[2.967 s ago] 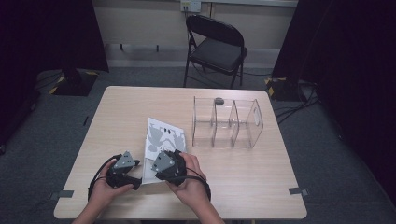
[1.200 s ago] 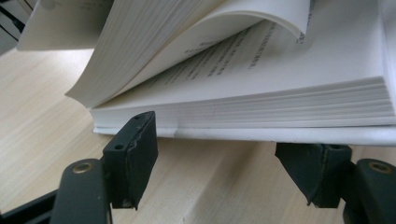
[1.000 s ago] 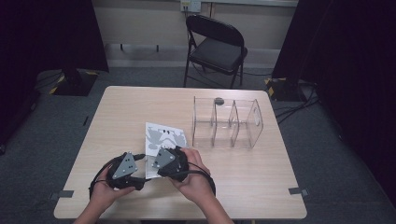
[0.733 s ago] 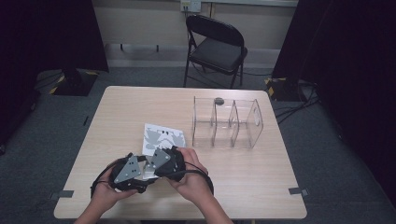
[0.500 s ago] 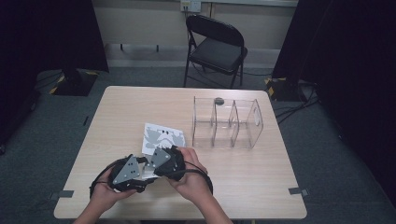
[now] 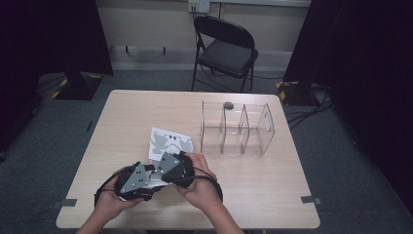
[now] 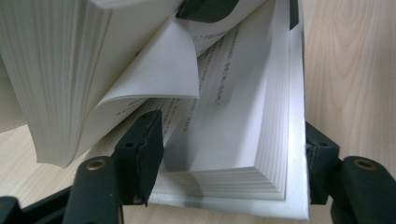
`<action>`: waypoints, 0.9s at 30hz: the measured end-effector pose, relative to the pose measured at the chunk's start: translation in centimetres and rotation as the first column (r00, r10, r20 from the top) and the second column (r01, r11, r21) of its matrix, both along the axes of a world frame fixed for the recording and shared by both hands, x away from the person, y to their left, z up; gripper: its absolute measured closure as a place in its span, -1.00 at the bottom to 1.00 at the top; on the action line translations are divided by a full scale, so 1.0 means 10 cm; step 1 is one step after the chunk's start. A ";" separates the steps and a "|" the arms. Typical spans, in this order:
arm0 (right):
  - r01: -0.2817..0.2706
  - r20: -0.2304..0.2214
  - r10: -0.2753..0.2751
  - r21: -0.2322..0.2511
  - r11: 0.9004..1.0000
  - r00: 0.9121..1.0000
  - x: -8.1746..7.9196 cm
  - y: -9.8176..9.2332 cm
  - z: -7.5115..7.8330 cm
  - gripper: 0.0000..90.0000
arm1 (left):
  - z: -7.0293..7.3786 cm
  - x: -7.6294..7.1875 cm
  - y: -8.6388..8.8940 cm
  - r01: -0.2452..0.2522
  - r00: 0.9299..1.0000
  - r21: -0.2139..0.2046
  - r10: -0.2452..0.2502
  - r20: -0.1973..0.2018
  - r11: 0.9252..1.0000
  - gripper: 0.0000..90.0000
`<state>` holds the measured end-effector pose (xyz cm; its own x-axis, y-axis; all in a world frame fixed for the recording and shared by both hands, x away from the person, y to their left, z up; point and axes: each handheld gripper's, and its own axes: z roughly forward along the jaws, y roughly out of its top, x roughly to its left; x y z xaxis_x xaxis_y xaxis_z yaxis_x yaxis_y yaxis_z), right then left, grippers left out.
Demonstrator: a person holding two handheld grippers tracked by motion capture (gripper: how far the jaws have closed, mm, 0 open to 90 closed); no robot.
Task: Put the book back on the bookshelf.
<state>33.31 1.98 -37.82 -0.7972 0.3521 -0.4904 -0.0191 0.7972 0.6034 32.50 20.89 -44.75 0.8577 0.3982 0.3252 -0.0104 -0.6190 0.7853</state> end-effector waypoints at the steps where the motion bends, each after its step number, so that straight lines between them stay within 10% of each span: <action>1: 0.000 0.001 0.000 -0.001 1.000 1.000 0.00 0.00 0.00 0.33 | 0.01 -0.01 0.00 -0.008 1.000 -0.007 0.008 -0.004 1.000 -0.15; 17: -0.021 -0.067 0.030 0.131 0.991 0.997 0.03 -0.13 0.05 -0.10 | 0.15 -0.03 0.02 -0.034 0.999 -0.023 0.034 0.005 0.999 0.10; 23: 0.016 -0.116 0.015 0.267 0.964 0.993 -0.04 -0.51 0.13 -0.45 | 0.23 0.00 0.02 -0.043 0.999 -0.022 0.043 -0.002 0.999 0.14; 27: 0.139 -0.228 -0.067 0.314 0.939 0.971 -0.03 -0.86 0.02 -0.53 | 0.27 0.02 0.01 -0.047 0.999 -0.007 0.047 -0.007 0.999 0.17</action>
<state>33.00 -6.64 -37.57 -0.8202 0.5493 -0.1598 0.2083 0.5470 0.8108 32.67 21.04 -42.01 0.8401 0.4406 0.3165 0.0241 -0.6132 0.7896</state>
